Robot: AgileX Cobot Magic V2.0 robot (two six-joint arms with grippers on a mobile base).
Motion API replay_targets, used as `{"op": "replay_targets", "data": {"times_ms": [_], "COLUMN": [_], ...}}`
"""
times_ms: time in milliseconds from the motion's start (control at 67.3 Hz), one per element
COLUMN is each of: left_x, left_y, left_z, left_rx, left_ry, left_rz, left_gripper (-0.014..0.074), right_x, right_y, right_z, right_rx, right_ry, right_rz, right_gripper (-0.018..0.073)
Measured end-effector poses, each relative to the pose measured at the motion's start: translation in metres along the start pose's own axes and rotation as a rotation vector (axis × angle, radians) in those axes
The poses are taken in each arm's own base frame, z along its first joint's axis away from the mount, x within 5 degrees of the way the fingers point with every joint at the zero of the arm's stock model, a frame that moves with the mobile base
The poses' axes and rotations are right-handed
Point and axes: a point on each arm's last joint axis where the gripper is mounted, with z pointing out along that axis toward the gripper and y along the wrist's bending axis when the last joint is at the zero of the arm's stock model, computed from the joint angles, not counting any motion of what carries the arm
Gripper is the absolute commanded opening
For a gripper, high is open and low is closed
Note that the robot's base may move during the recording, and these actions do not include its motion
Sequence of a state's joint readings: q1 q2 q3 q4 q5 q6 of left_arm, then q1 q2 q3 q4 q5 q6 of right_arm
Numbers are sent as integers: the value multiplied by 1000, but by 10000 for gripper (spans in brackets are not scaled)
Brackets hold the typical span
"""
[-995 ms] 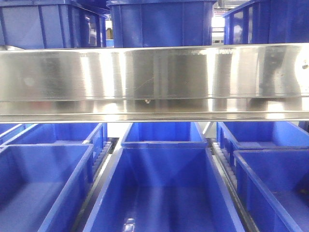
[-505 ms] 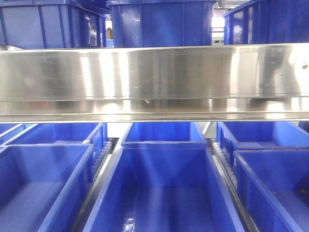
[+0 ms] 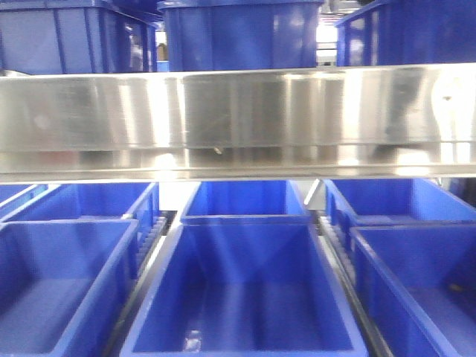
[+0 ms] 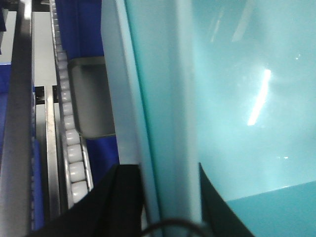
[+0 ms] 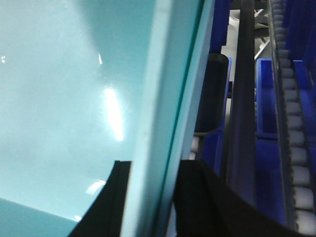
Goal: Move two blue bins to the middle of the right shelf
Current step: 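Back the base away from the rack still gripping the teal bin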
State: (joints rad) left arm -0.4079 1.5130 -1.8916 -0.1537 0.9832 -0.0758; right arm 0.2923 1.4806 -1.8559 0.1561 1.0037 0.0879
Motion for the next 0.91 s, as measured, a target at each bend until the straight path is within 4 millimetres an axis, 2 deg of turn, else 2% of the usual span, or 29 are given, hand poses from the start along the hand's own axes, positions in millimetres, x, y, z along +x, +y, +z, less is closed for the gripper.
{"op": "replay_targets", "data": {"times_ms": [906], "left_x": [0], "left_y": [1], "left_z": [0], "left_rx": [-4], "left_ry": [-4], "left_rz": [5], "left_gripper": [-111], "right_x": [-1], "right_y": [0], "right_z": [0], "right_rx": [-1], "right_ry": [-11], "right_rz": [0], "right_gripper": [-162]}}
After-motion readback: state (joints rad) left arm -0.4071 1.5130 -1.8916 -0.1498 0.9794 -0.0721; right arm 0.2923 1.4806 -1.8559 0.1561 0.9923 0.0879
